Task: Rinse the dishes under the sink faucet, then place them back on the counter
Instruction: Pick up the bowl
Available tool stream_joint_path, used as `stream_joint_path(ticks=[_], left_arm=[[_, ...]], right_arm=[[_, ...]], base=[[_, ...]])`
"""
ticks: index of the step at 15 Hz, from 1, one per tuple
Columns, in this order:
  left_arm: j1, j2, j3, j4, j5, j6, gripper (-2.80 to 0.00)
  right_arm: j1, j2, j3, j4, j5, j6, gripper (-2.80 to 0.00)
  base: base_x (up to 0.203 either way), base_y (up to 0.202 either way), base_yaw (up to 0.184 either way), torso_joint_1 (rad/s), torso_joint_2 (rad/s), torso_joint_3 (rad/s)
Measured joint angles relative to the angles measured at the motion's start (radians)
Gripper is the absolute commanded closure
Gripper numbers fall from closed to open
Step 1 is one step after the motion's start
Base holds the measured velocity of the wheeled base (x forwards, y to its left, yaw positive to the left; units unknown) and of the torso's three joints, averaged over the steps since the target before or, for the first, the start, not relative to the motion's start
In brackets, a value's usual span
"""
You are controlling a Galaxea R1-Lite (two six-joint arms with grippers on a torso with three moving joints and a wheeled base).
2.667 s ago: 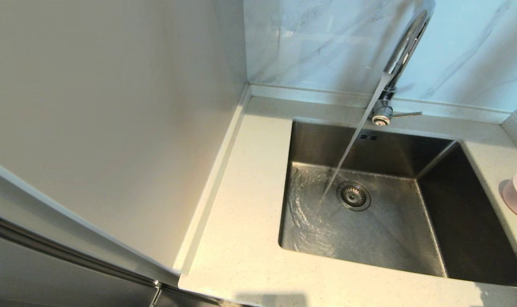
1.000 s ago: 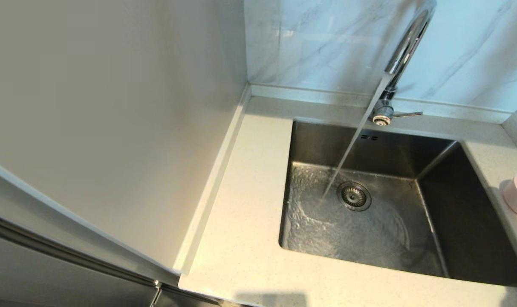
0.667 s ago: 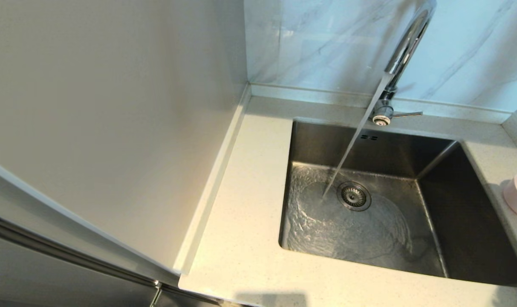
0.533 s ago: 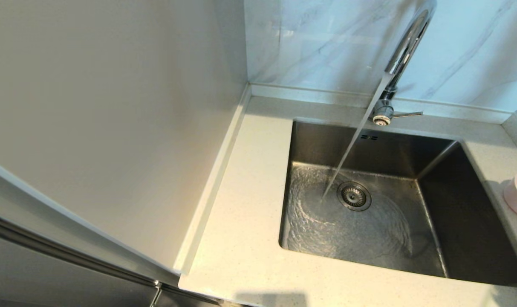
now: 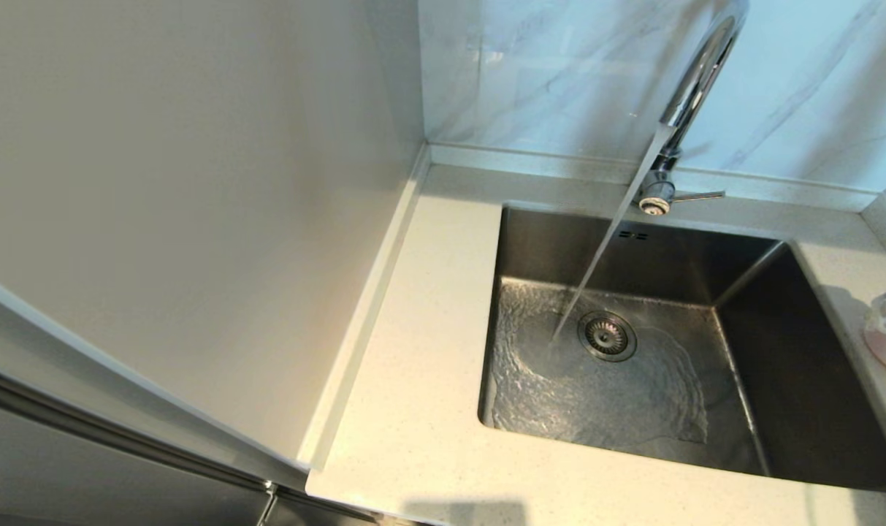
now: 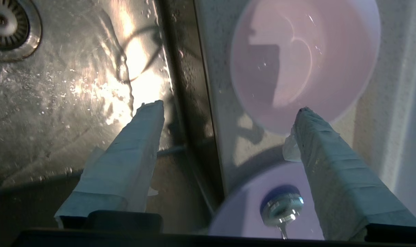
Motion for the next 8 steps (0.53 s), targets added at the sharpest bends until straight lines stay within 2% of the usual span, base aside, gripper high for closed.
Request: stream_joint_path(ticks=[5, 8], left_arm=[[0.000, 0.000, 0.000, 0.000, 0.000, 0.000, 0.00], [0.000, 0.000, 0.000, -0.001, 0.000, 0.000, 0.00]], right_arm=[[0.003, 0.146, -0.143, 0.028, -0.013, 0.042, -2.80], [0.003, 0.189, -0.188, 0.029, -0.054, 0.050, -2.80]], base=[[0.000, 0.000, 0.000, 0.000, 0.00, 0.000], [0.000, 0.000, 0.000, 0.000, 0.00, 0.000]])
